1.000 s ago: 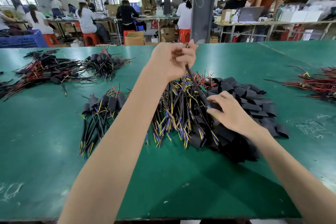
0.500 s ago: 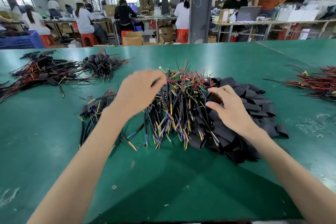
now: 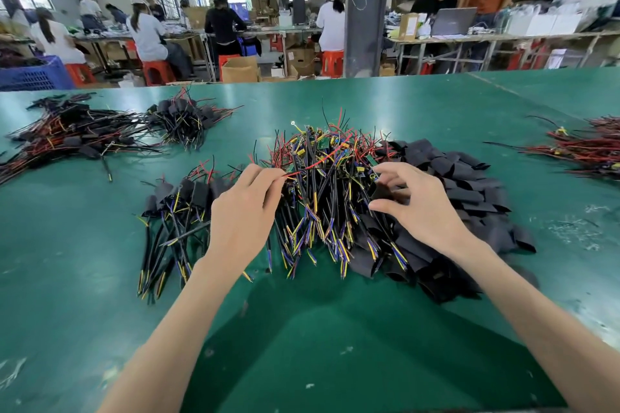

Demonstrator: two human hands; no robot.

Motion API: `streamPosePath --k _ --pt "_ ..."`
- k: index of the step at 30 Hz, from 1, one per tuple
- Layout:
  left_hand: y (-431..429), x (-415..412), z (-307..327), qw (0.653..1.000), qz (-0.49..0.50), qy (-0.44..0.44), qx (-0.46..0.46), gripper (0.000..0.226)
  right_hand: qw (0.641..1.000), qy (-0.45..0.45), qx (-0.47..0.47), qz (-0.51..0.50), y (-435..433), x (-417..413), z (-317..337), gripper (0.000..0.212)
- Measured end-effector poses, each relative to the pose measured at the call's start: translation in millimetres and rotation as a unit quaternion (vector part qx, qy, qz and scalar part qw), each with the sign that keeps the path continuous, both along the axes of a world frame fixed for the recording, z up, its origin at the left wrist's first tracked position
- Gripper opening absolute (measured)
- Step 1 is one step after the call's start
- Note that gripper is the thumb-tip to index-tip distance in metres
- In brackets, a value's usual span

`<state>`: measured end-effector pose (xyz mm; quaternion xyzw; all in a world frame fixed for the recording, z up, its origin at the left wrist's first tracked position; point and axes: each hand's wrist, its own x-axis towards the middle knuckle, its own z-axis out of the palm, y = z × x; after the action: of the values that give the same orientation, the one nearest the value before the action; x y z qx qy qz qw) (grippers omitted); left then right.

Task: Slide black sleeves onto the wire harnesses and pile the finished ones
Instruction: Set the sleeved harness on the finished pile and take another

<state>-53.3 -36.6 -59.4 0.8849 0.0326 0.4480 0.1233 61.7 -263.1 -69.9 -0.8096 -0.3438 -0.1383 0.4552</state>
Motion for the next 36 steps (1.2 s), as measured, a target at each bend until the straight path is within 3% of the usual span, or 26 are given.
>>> streamPosePath --k 4,10,25,31,36 --pt "-4.6 0.4 -3.1 1.000 0.000 -0.014 0.010 0.028 1.000 0.012 0.018 0.020 3.4 -4.3 -2.4 0.051" --pt "-7.2 1.2 -8.8 1.000 0.001 -0.008 0.021 0.012 0.998 0.027 0.050 0.031 5.6 -7.7 -2.2 0.048" --pt "-2.9 1.2 -14.9 0.998 -0.038 0.004 0.039 0.013 0.990 -0.002 0.143 -0.003 2.4 -8.7 6.4 0.042" --pt "-0.8 0.7 -14.7 0.999 -0.022 0.012 0.046 0.018 0.992 -0.012 0.123 0.019 -0.7 -8.1 8.1 0.046" --pt "-3.3 -0.3 -15.2 0.999 -0.024 0.010 0.026 0.014 0.991 -0.125 0.030 0.023 -3.4 -8.1 8.4 0.045"
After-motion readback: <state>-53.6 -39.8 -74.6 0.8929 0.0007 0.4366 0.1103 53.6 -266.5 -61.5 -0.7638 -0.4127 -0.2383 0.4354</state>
